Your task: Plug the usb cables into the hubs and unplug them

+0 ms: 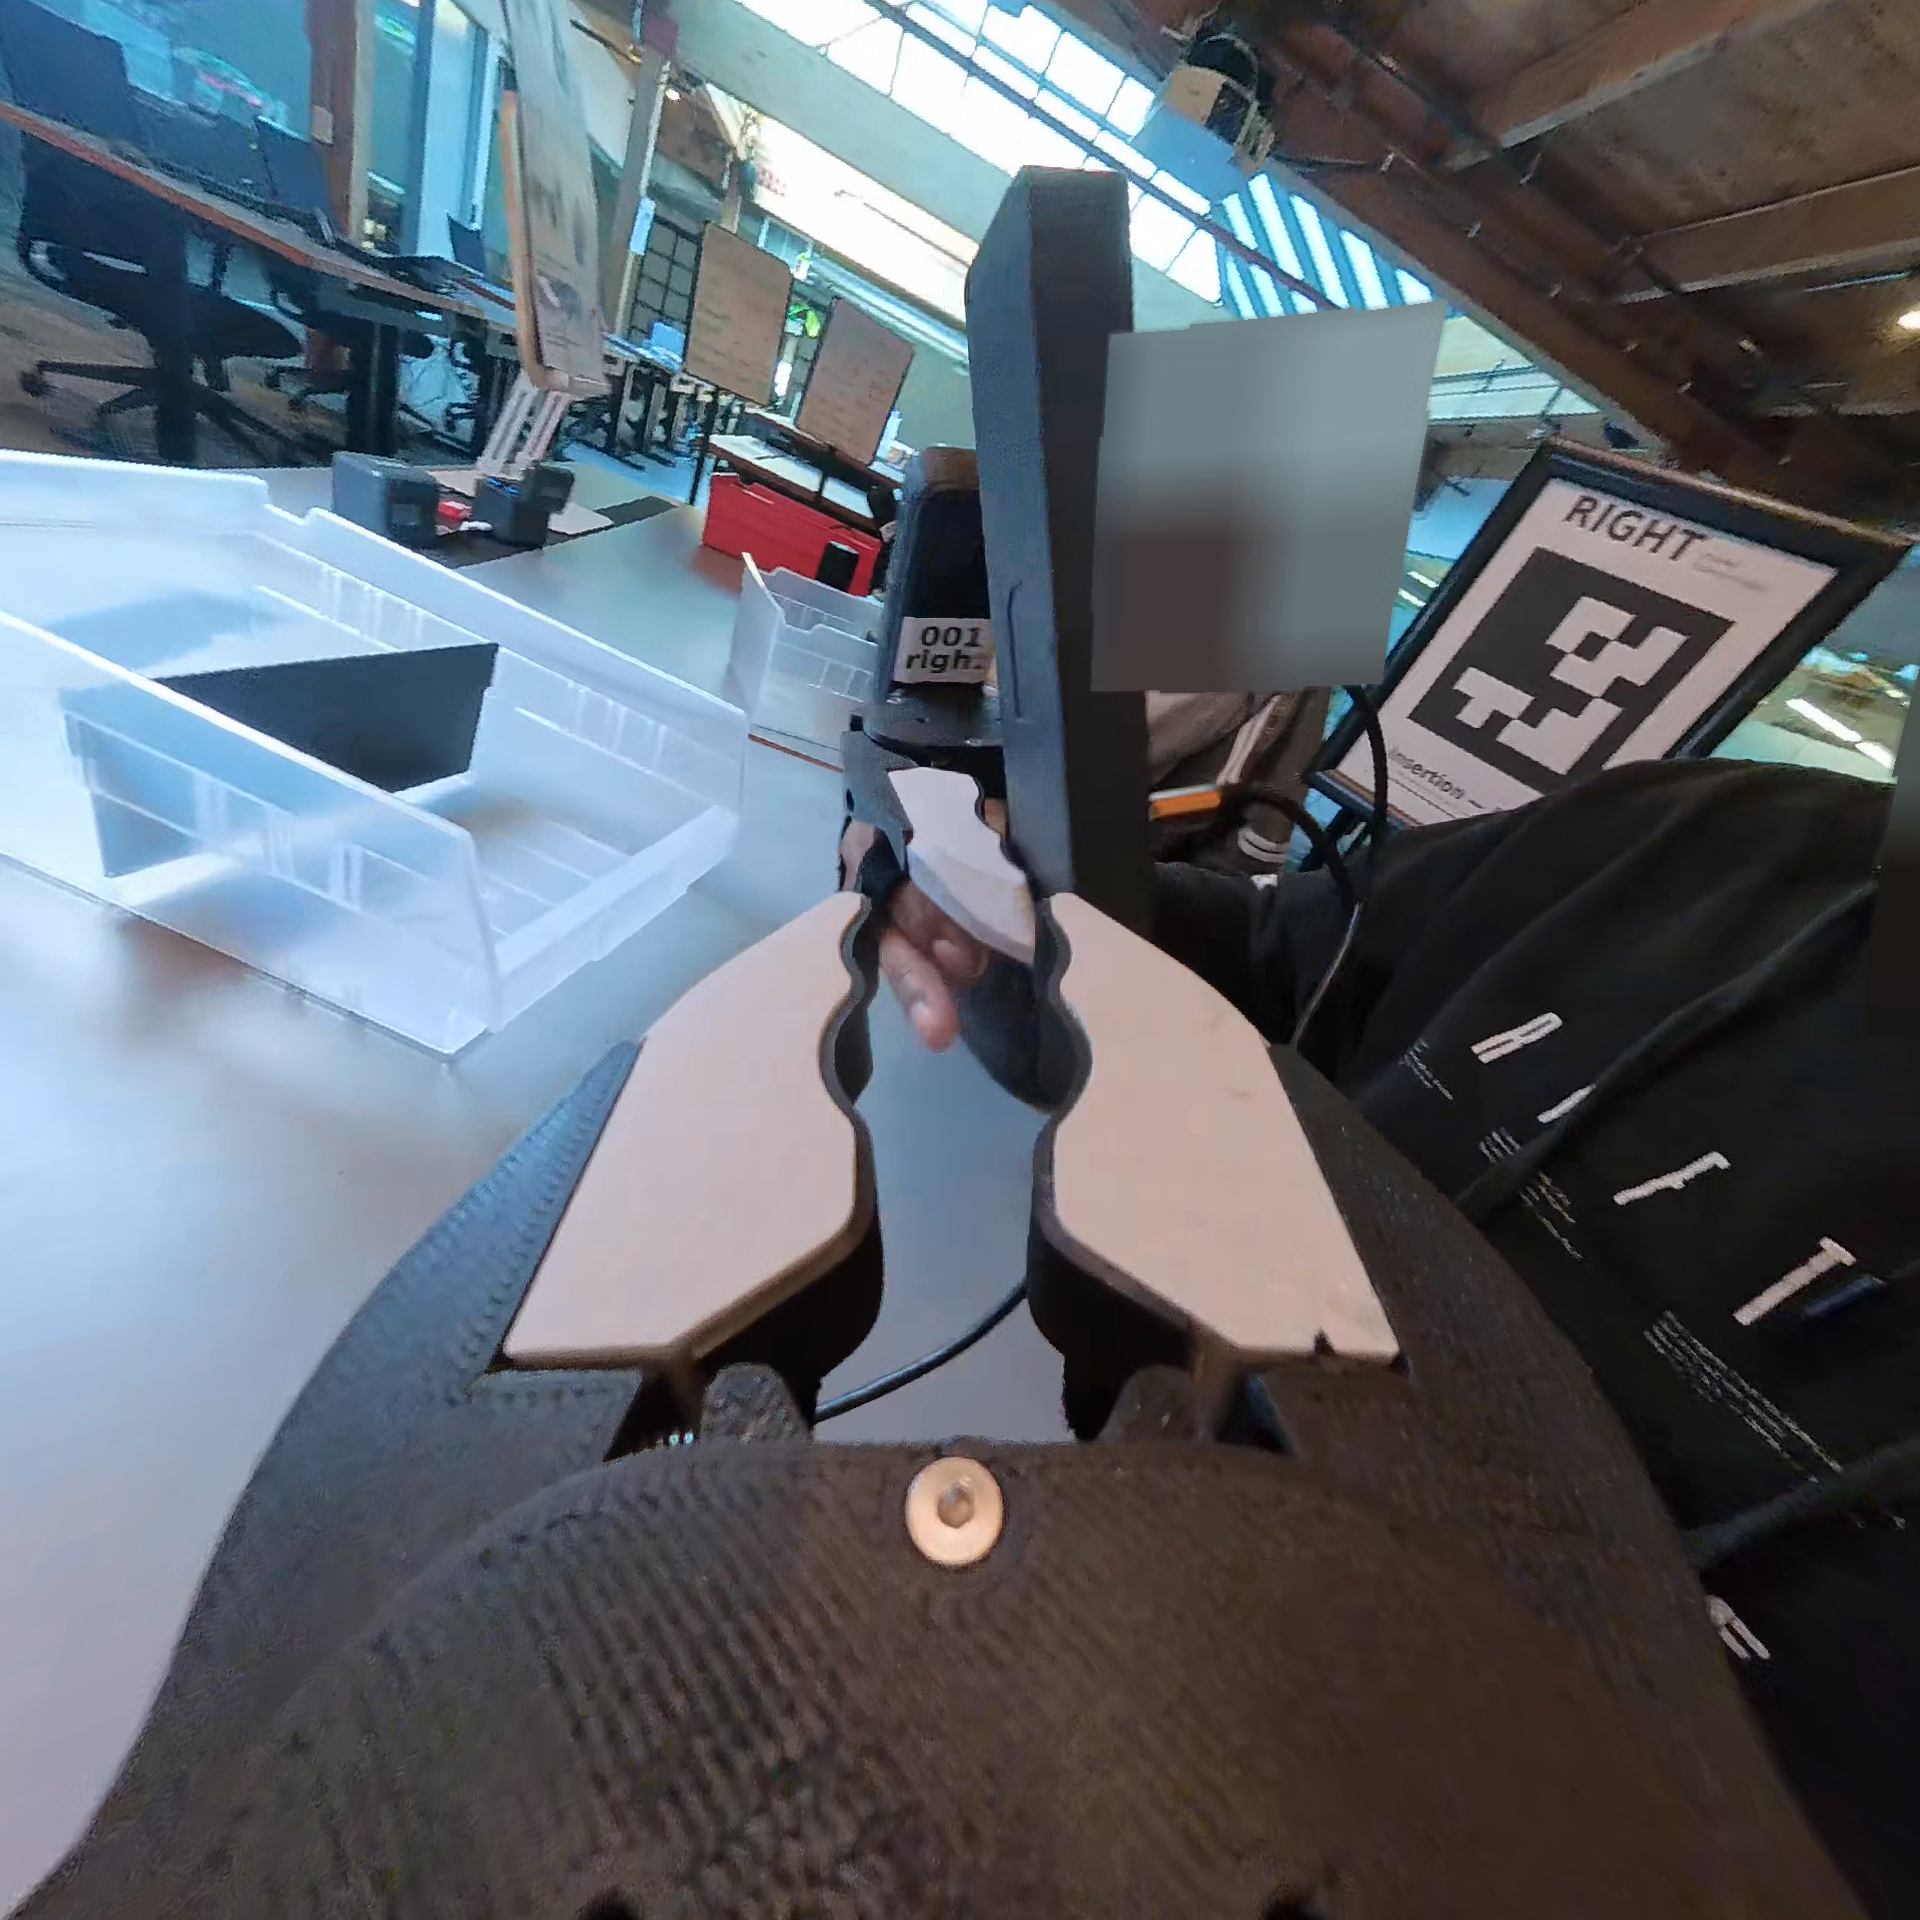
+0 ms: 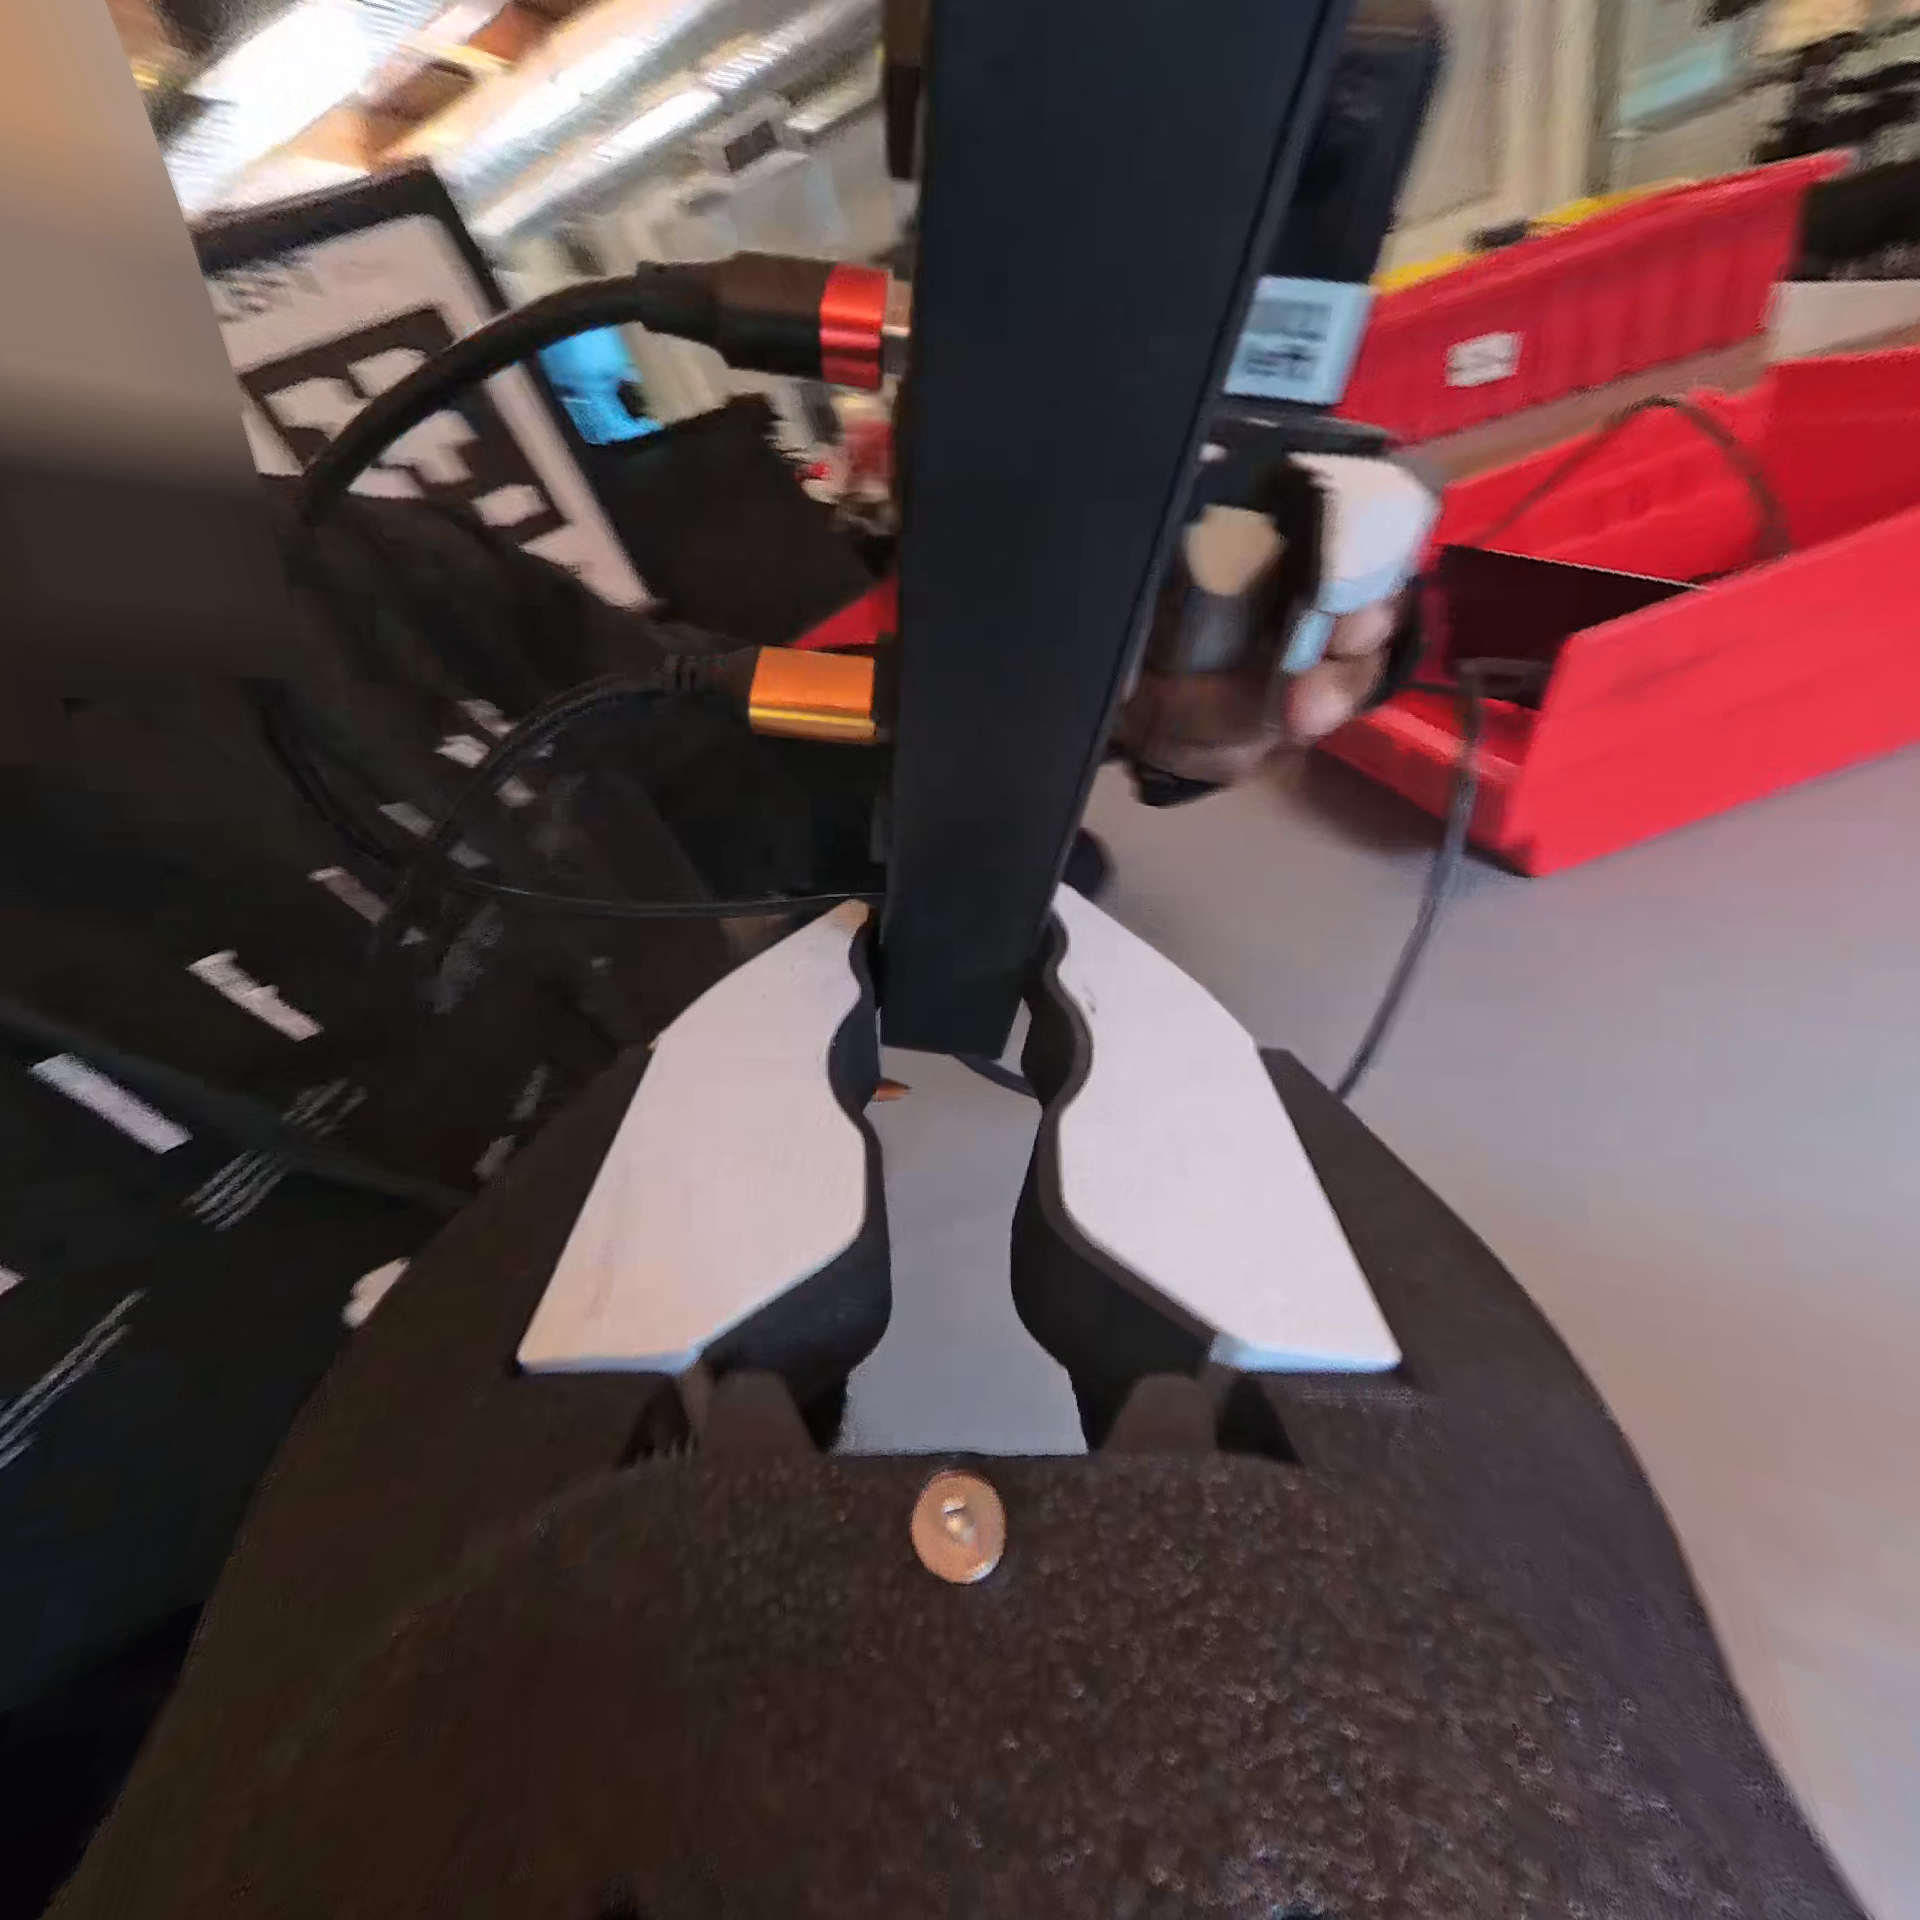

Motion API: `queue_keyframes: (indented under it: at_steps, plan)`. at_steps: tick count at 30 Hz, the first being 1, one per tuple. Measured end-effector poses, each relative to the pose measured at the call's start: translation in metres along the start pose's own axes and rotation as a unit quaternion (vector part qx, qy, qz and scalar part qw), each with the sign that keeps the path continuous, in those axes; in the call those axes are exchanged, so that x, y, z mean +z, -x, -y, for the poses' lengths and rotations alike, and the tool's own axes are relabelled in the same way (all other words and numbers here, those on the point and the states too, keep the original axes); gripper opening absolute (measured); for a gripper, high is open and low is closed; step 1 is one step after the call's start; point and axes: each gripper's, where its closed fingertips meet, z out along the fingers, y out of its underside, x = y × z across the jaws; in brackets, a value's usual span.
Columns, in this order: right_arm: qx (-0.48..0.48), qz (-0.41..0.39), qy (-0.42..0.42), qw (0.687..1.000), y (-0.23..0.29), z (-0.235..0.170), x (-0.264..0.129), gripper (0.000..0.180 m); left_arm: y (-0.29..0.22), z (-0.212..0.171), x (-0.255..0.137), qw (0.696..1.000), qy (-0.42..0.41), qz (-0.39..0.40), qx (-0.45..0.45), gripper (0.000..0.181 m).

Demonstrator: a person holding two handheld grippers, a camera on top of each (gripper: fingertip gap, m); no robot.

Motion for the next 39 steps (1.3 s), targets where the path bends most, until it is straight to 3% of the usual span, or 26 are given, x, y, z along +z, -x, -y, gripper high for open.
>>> queue_keyframes:
  at_steps: [5,8,11,15,17,19,23,29,31,34,36,39]
  plan:
    - [0.036,0.195,0.035,0.980,0.048,-0.021,0.019,0.025,-0.035,-0.017,0.021,0.993,0.013,-0.115,-0.023,0.041]
    - [0.066,0.246,0.093,0.963,0.058,-0.045,0.035,0.025,-0.059,-0.031,0.035,0.983,0.043,-0.175,-0.045,0.058]
    - [0.070,0.231,0.139,0.960,0.054,-0.062,0.048,0.025,-0.068,-0.044,0.044,0.974,0.058,-0.201,-0.087,0.070]
    - [0.080,0.140,0.158,0.974,0.028,-0.063,0.049,0.024,-0.055,-0.051,0.045,0.973,0.050,-0.185,-0.130,0.068]
    - [0.106,0.106,0.160,0.976,0.016,-0.063,0.046,0.024,-0.045,-0.057,0.050,0.980,0.049,-0.150,-0.120,0.065]
    - [0.117,0.063,0.149,0.980,0.004,-0.063,0.047,0.025,-0.030,-0.059,0.052,0.987,0.045,-0.109,-0.112,0.050]
    - [0.142,-0.034,0.069,0.987,-0.029,-0.041,0.037,0.031,-0.005,-0.036,0.037,0.988,-0.030,-0.063,-0.136,0.026]
    - [0.142,-0.163,-0.080,0.973,-0.069,0.008,-0.010,0.044,0.031,-0.027,0.020,0.991,-0.024,0.124,-0.044,0.026]
    - [0.127,-0.211,-0.087,0.965,-0.075,0.015,-0.016,0.055,0.043,-0.032,0.017,0.974,0.025,0.219,0.043,0.025]
    - [0.104,-0.279,-0.086,0.951,-0.082,0.022,-0.013,0.070,0.050,-0.039,0.018,0.927,0.091,0.323,0.169,0.025]
    - [0.101,-0.313,-0.080,0.941,-0.089,0.022,-0.008,0.072,0.049,-0.046,0.023,0.893,0.130,0.357,0.241,0.025]
    - [0.082,-0.317,-0.078,0.942,-0.093,0.021,-0.003,0.063,0.049,-0.051,0.028,0.853,0.159,0.385,0.315,0.026]
